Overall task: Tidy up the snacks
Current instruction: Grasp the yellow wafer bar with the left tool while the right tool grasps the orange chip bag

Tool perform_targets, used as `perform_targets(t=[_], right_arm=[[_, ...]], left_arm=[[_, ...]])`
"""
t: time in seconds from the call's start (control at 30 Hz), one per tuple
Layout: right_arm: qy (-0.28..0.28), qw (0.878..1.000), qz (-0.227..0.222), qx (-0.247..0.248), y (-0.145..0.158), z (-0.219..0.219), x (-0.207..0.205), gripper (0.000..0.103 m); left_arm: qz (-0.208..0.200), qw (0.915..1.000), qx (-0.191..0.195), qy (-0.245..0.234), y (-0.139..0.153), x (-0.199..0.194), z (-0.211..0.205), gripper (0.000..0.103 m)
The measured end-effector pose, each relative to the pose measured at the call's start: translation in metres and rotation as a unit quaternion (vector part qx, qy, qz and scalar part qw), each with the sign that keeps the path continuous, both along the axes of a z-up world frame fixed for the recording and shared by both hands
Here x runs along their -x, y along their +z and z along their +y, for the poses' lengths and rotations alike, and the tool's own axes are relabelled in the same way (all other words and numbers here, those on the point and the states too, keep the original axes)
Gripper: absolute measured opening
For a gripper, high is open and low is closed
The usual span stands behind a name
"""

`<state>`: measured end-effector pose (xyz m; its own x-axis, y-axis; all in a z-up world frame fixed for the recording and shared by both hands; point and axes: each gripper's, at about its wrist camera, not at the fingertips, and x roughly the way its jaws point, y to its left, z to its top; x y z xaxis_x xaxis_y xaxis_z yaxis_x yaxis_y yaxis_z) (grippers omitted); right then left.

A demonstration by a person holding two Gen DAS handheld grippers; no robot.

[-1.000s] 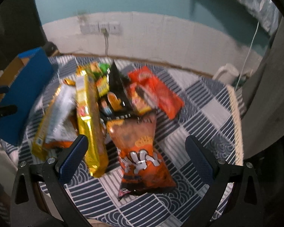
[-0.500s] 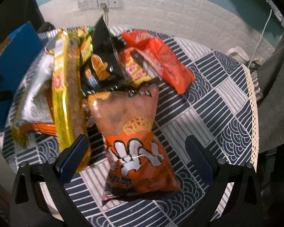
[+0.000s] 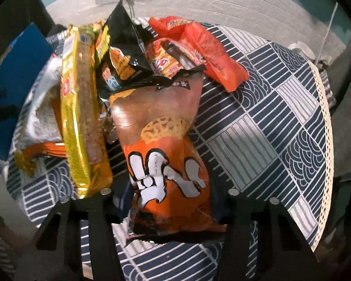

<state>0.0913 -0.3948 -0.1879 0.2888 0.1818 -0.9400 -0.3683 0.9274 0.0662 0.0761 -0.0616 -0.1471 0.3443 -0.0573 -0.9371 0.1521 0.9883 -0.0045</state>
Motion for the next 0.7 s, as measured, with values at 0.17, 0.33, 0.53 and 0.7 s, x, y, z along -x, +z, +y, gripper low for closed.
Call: perform_targets(t=[0.17,0.33,0.53,0.7], right_arm=[[-0.017,1.0,-0.005,-0.018,0.013,-0.005,0.005,0.048],[-0.031,0.999,-0.02,-0.032,0.021,-0.015,0.005,0.047],[-0.041,0.997,-0.042,-0.043,0.039,-0.02,0.004,0.047],[-0.049,0.996,-0.06,-0.042,0.047,-0.018,0.008,0.047]], left_arm=[[0.016,0.9999,-0.006,0.004,-0.016,-0.008,-0.005,0.093],[0.03,0.9993,-0.018,0.01,-0.034,-0.017,-0.008,0.093],[0.031,0.9993,-0.012,0.018,-0.042,-0.023,-0.01,0.078],[0.035,0.9993,0.004,-0.007,-0.041,-0.022,-0.019,0.042]])
